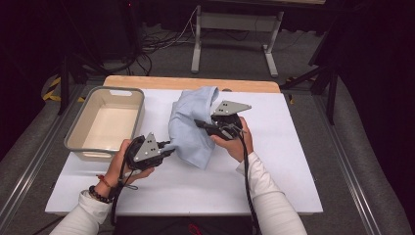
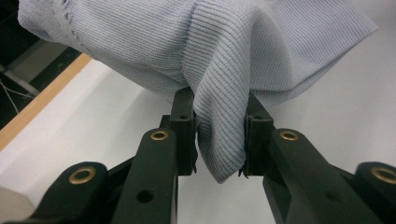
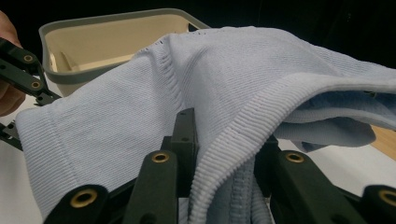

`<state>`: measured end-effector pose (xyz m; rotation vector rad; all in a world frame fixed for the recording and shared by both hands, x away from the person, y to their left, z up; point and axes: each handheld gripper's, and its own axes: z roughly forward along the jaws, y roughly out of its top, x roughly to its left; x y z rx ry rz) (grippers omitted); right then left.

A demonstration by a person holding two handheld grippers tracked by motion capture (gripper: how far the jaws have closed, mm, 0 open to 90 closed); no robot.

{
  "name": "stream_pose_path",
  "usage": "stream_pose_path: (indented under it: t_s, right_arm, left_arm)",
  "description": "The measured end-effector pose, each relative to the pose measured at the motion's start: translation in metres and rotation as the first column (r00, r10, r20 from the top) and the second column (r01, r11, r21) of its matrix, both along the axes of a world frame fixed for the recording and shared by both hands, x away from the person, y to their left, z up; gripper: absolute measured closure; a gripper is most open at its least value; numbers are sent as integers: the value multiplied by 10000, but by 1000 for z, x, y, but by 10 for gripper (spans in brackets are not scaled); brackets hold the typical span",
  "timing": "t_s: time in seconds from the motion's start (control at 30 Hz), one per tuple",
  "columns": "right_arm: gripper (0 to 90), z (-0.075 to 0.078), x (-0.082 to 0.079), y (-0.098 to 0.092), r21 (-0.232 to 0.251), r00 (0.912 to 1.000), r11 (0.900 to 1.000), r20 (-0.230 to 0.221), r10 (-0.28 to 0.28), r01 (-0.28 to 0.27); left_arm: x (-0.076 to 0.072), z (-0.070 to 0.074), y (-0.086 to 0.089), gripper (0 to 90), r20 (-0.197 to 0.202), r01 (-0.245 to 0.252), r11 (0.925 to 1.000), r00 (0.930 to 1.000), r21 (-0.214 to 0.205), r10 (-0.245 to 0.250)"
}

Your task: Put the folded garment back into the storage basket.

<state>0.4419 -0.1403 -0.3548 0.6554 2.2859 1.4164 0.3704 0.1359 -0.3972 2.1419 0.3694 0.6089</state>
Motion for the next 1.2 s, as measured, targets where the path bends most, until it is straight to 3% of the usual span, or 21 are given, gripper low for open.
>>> stream_pose_path:
  t_s: [0.5,1.2]
  right_arm:
    - [703,15,8,32,252,9993,9996,336,140,-149]
    - [701,23,18,67,313,9978,9992,624,239,-259]
  left_arm:
    - [3,11,32,724,219,-711,9967,9972,-398,720]
    - [5,17,59,724,252,-1524,9860,9877,-669,1544]
